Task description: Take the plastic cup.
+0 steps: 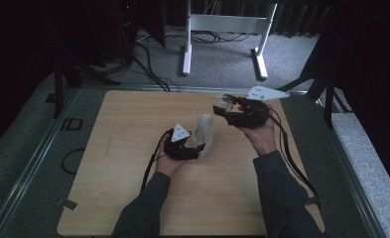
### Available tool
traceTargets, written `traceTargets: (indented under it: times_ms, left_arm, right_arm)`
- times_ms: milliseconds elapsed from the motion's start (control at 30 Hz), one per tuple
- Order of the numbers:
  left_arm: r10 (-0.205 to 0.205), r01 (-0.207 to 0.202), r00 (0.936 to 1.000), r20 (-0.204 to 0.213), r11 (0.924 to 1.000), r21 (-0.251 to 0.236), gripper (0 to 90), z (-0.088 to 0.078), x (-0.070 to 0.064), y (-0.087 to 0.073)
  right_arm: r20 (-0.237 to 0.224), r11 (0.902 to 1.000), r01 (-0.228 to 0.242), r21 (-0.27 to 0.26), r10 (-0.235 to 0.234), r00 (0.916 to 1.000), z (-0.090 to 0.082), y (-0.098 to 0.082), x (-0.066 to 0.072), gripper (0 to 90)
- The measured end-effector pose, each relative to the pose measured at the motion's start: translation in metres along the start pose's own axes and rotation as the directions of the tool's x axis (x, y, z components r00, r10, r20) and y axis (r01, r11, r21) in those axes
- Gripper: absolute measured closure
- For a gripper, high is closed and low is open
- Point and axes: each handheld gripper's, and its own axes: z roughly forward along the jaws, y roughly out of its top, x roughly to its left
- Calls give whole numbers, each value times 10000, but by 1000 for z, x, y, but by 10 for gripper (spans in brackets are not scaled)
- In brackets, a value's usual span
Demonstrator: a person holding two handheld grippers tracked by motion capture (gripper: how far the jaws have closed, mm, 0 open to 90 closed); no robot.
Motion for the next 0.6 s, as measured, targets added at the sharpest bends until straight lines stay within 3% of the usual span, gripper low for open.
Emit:
traceTargets:
  times_ms: [267,600]
  left_arm:
    - [-62,62,10000,61,9999,-99,268,-5,1,-2]
    - [-126,127,9999,43,9996,-236,268,-17,5,-3]
  right_arm:
    - [19,9992,327,216,-327,9995,-11,2,4,410]
    - [76,9995,92,299,-95,9999,-31,-7,-3,410]
